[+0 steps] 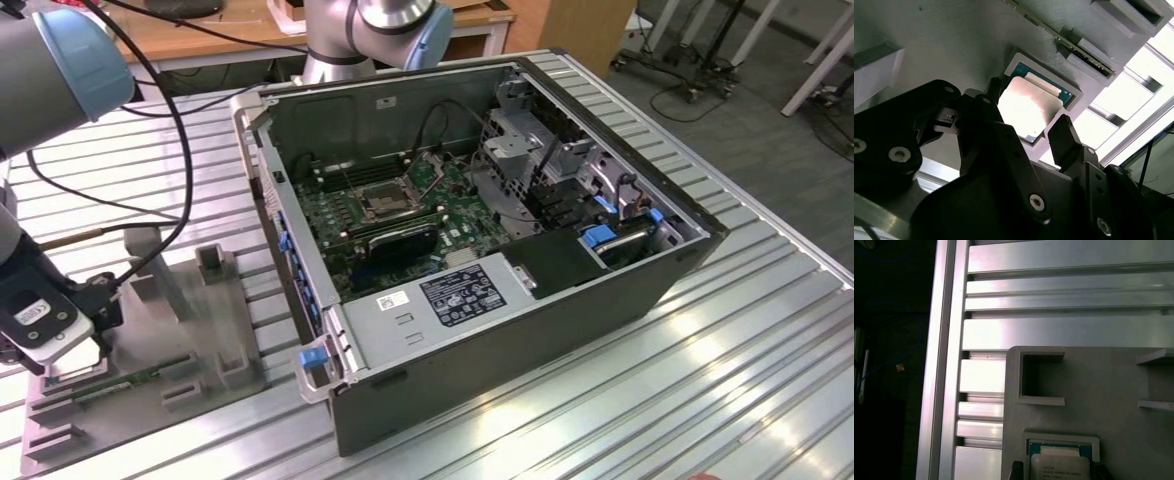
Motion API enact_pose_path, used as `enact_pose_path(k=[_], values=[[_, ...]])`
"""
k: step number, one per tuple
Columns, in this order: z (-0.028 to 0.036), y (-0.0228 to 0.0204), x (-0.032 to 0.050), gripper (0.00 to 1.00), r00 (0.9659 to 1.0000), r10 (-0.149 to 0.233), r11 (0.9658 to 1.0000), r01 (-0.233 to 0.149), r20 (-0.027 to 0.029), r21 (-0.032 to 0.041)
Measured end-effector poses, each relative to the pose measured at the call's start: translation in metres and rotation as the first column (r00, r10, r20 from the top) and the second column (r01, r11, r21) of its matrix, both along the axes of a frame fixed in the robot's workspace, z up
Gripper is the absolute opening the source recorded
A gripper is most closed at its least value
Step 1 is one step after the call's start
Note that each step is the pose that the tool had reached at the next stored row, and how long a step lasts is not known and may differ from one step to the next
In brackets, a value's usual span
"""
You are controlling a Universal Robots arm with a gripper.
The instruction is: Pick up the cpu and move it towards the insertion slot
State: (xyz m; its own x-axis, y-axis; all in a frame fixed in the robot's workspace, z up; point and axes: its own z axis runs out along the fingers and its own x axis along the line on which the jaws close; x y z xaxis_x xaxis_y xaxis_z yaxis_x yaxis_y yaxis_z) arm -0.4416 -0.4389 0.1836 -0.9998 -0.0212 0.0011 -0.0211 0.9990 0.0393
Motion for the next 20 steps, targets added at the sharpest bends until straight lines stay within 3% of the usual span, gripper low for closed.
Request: enact_pose_path(k=[9, 11, 12, 20], values=[[-0.0002, 0.0001, 0.0000, 0.65, 1.0000, 0.000, 1.0000, 0.000, 0.0002, 0.0001], [-0.0002, 0.0001, 0.0000, 0.64, 1.0000, 0.000, 1.0000, 0.000, 0.0002, 0.0001], [-0.0003, 0.0001, 0.0000, 0.56, 1.0000, 0.000, 1.0000, 0.000, 0.0002, 0.0001], [-0.0003, 0.0001, 0.0000, 0.54, 1.0000, 0.000, 1.0000, 0.000, 0.0001, 0.0001]])
